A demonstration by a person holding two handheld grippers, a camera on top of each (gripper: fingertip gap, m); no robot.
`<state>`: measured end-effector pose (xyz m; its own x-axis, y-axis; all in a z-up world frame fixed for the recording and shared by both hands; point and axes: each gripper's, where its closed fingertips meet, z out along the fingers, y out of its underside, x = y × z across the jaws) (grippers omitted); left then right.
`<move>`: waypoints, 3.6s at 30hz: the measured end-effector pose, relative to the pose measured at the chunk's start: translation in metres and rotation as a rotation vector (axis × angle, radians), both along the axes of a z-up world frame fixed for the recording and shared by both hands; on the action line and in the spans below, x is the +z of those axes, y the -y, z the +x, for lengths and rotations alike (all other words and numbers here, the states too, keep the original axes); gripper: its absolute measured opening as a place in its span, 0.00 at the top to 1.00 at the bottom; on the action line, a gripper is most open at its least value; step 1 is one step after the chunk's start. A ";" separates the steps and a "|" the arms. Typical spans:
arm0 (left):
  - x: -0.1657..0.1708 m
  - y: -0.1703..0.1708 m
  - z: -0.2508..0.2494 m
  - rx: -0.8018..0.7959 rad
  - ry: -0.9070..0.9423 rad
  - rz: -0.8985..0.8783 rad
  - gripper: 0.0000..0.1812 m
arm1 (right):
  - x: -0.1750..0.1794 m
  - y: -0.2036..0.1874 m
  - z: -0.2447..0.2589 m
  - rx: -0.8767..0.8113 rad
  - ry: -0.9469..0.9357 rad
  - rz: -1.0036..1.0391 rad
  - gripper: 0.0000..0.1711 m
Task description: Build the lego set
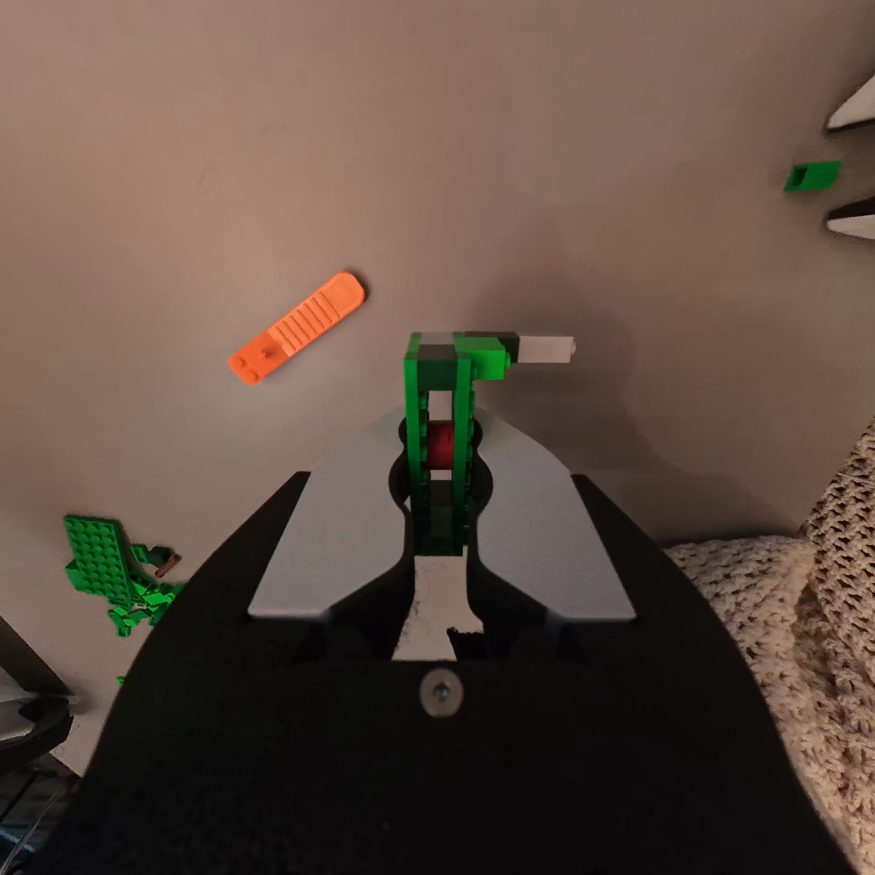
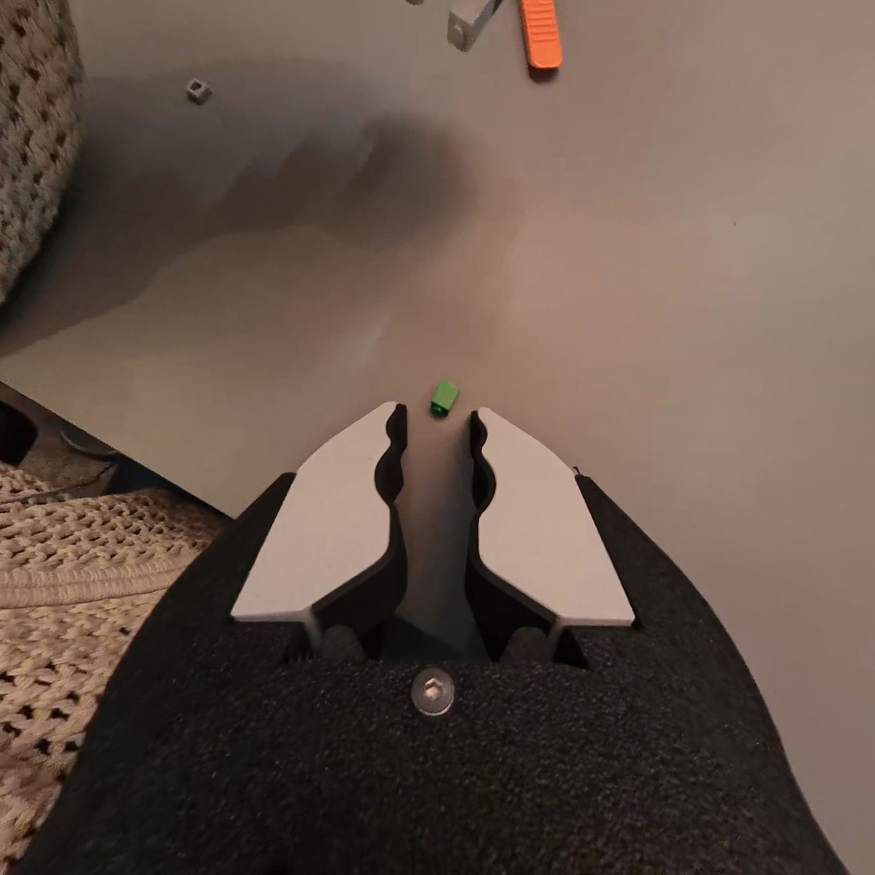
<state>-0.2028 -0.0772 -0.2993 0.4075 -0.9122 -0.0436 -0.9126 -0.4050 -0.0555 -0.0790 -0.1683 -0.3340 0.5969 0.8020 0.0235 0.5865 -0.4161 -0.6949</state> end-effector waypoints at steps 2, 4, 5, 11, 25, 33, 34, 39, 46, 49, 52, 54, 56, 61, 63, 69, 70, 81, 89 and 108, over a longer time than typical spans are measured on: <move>-0.001 0.000 0.002 -0.005 0.002 -0.005 0.89 | 0.000 -0.003 -0.001 0.006 0.024 0.026 0.88; -0.002 0.001 0.005 -0.008 0.012 -0.011 0.89 | 0.000 -0.006 -0.003 0.013 0.031 0.032 0.95; -0.002 0.000 0.007 -0.004 0.021 -0.010 0.89 | 0.000 -0.007 -0.004 0.022 0.037 0.037 0.95; 0.008 -0.024 0.042 0.141 0.243 0.067 0.89 | 0.045 -0.056 -0.018 0.032 -0.028 0.287 0.95; -0.037 -0.026 0.057 0.184 0.117 0.008 0.89 | 0.025 -0.108 -0.029 -0.041 -0.070 0.235 0.95; -0.038 -0.024 0.056 0.175 0.092 0.013 0.89 | 0.024 -0.112 -0.035 -0.035 -0.044 0.223 0.95; -0.038 -0.024 0.056 0.173 0.092 0.013 0.89 | 0.024 -0.112 -0.035 -0.036 -0.036 0.225 0.95; -0.038 -0.024 0.056 0.170 0.090 0.012 0.89 | 0.022 -0.113 -0.035 -0.038 -0.005 0.233 0.95; -0.038 -0.024 0.056 0.161 0.088 0.010 0.89 | 0.014 -0.113 -0.034 -0.042 0.008 0.205 0.90; -0.038 -0.024 0.056 0.153 0.088 0.009 0.89 | 0.017 -0.111 -0.033 -0.038 -0.005 0.207 0.87; -0.038 -0.021 0.056 0.126 0.093 -0.010 0.89 | 0.021 -0.103 -0.029 -0.007 -0.006 0.210 0.82; -0.038 -0.016 0.056 0.092 0.107 -0.042 0.89 | 0.026 -0.096 -0.025 0.056 -0.024 0.249 0.78; -0.037 -0.012 0.056 0.057 0.121 -0.072 0.89 | 0.031 -0.090 -0.022 0.144 -0.052 0.311 0.75; -0.034 -0.001 0.055 -0.048 0.109 -0.106 0.89 | 0.048 -0.066 -0.026 0.377 -0.312 0.265 0.64; -0.030 0.007 0.056 -0.117 0.100 -0.108 0.89 | 0.056 -0.064 -0.026 0.409 -0.402 0.217 0.62; -0.006 0.035 0.064 -0.277 0.125 -0.101 0.89 | 0.070 -0.048 -0.029 0.503 -0.535 0.125 0.61; -0.002 0.038 0.065 -0.294 0.130 -0.094 0.89 | 0.069 -0.044 -0.031 0.521 -0.528 0.123 0.62; 0.010 0.053 0.068 -0.358 0.133 -0.085 0.89 | 0.083 -0.027 -0.037 0.614 -0.559 0.126 0.69; 0.009 0.059 0.070 -0.382 0.139 -0.102 0.89 | 0.081 -0.025 -0.037 0.636 -0.526 0.147 0.72; 0.017 0.067 0.074 -0.454 0.161 -0.081 0.89 | 0.089 -0.011 -0.036 0.704 -0.541 0.085 0.77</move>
